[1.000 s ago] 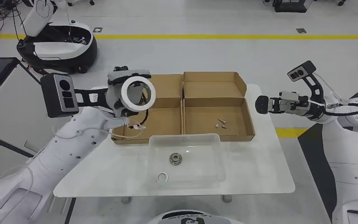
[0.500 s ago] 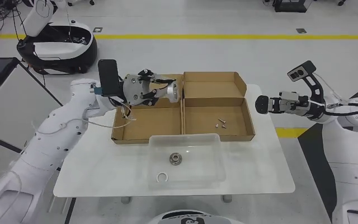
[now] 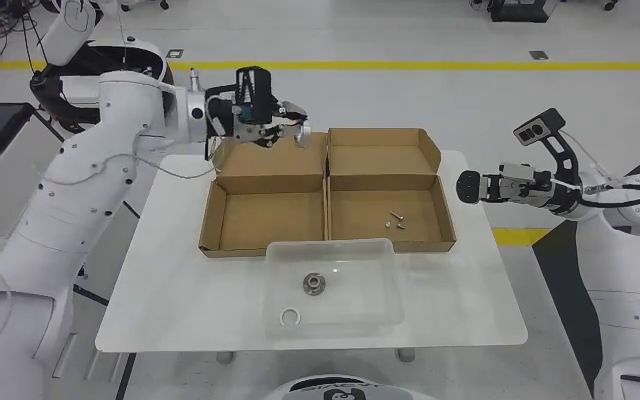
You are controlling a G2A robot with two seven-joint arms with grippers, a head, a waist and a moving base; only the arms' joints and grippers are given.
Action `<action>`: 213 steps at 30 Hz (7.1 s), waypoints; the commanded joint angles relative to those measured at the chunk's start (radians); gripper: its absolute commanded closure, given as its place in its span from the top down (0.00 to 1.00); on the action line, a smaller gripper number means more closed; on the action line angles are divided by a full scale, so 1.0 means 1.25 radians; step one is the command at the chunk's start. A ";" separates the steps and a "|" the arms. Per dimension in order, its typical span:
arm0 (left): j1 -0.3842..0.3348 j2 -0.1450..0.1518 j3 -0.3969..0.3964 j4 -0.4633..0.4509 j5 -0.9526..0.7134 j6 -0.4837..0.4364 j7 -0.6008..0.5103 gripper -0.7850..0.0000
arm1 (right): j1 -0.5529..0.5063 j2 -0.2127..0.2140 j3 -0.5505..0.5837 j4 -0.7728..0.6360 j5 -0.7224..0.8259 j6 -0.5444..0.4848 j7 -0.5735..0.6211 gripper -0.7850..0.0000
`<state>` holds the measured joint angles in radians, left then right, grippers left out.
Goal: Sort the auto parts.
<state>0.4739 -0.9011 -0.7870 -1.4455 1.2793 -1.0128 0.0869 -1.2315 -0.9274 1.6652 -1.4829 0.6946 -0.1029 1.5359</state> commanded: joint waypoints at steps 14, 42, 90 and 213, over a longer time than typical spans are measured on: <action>-0.236 -0.104 0.475 0.259 0.012 0.000 -0.168 0.00 | 0.000 0.000 0.000 0.000 0.000 0.000 0.000 1.00; -0.098 -0.402 0.494 0.671 0.419 0.000 -0.113 0.00 | 0.000 0.000 0.000 0.000 0.000 0.000 0.000 1.00; -0.096 -0.547 0.475 0.923 0.750 0.033 0.269 1.00 | 0.000 0.000 0.000 0.000 0.000 0.000 0.000 1.00; -0.119 0.051 0.494 -0.456 -0.523 0.137 -0.853 1.00 | 0.000 0.000 0.000 0.000 0.000 0.000 0.000 1.00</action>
<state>0.3251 -0.8375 -0.1700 -2.0151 0.6261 -0.8413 -0.9795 -1.2315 -0.9274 1.6652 -1.4829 0.6946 -0.1029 1.5359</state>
